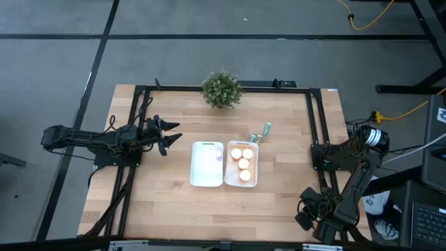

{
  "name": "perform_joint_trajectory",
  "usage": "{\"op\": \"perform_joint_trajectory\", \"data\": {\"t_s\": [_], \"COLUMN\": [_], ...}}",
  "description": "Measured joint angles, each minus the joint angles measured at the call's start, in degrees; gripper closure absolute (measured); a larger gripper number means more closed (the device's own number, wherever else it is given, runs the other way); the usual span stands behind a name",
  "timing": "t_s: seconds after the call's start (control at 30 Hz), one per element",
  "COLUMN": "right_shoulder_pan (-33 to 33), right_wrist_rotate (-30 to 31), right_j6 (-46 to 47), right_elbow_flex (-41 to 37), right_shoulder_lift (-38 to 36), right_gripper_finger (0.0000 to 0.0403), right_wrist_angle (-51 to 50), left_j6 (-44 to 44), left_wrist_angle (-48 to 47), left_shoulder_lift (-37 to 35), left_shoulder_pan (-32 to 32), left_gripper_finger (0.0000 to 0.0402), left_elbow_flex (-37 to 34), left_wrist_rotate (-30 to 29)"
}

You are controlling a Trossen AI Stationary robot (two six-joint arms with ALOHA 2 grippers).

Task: Pick and place medicine bottles into bin by pill shape (circle, oval)
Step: Put the yellow tablet bottle into the left white bin

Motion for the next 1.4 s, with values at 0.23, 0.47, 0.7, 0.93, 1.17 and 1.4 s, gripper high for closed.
{"op": "perform_joint_trajectory", "data": {"t_s": [0.23, 0.47, 0.7, 0.93, 1.17, 1.4], "right_shoulder_pan": [-1.1, -3.8, -9.1, -18.0, -29.8, -40.0], "right_wrist_rotate": [0.0, 0.0, 4.4, 10.9, 10.7, 10.9], "right_j6": [-2.2, -6.6, -18.0, -33.9, -53.0, -73.0], "right_elbow_flex": [0.0, 3.2, 11.3, 18.9, 21.9, 28.3], "right_shoulder_lift": [0.0, 0.0, 0.0, 0.0, 0.9, 6.3], "right_gripper_finger": [0.0288, 0.0292, 0.0290, 0.0293, 0.0293, 0.0293], "right_wrist_angle": [0.0, -3.0, -9.9, -13.0, -8.0, -0.4], "left_j6": [0.0, 0.0, 0.0, 0.0, 0.0, 0.0], "left_wrist_angle": [0.0, 0.0, 0.0, 0.0, 0.0, 0.0], "left_shoulder_lift": [0.0, 0.0, 0.0, 0.0, 0.0, 0.0], "left_shoulder_pan": [0.0, 0.0, 0.0, 0.0, 0.0, 0.0], "left_gripper_finger": [0.0147, 0.0147, 0.0147, 0.0147, 0.0147, 0.0147], "left_elbow_flex": [0.0, 0.0, 0.0, 0.0, 0.0, 0.0], "left_wrist_rotate": [0.0, 0.0, 0.0, 0.0, 0.0, 0.0]}}
